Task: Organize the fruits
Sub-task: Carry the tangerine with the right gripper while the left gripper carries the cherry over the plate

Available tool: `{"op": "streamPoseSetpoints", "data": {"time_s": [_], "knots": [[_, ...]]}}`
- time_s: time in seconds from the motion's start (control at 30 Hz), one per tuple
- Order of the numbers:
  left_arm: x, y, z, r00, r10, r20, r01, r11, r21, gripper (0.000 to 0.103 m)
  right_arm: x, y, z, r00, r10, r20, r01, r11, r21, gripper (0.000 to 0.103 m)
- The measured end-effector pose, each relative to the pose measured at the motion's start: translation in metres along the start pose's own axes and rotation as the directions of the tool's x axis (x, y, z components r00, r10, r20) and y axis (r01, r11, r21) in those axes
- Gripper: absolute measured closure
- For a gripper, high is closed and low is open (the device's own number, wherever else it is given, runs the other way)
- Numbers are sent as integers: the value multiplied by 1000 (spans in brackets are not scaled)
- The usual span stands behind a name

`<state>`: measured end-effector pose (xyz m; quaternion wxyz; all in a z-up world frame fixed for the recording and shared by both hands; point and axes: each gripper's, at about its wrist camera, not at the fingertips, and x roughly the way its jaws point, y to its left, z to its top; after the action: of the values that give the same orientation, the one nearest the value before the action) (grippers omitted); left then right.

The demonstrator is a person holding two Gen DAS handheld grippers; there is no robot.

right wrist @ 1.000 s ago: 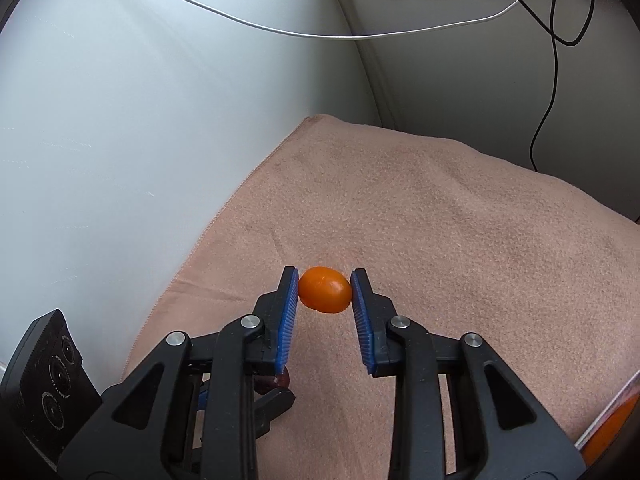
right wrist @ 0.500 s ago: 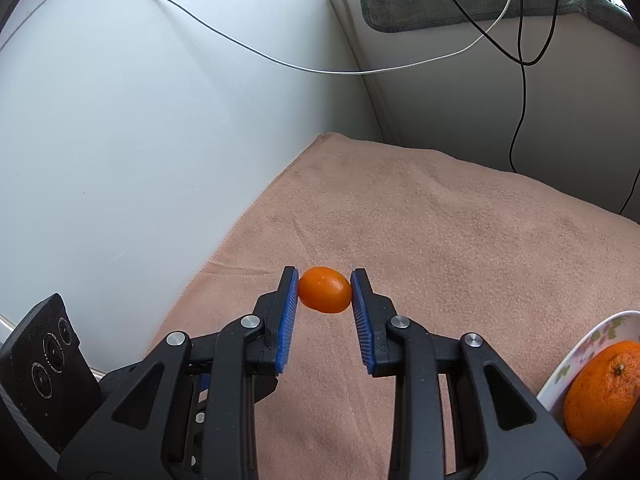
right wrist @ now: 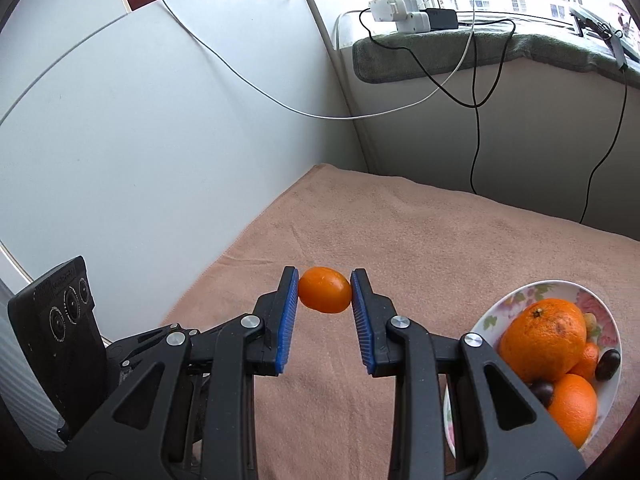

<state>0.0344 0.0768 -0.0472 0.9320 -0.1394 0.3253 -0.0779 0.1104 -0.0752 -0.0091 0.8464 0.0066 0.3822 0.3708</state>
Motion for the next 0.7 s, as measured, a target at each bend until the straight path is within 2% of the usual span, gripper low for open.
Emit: {"op": "streamPoseSetpoints", "data": {"time_s": [0.33, 0.7], "knots": [[13, -38, 0, 997, -70, -16, 71, 996, 48, 80, -57, -55, -19, 994, -99, 52, 95, 993, 72, 75], [33, -87, 0, 988, -145, -56, 150, 983, 109, 80, -86, -119, -34, 980, -189, 62, 175, 967, 186, 75]]}}
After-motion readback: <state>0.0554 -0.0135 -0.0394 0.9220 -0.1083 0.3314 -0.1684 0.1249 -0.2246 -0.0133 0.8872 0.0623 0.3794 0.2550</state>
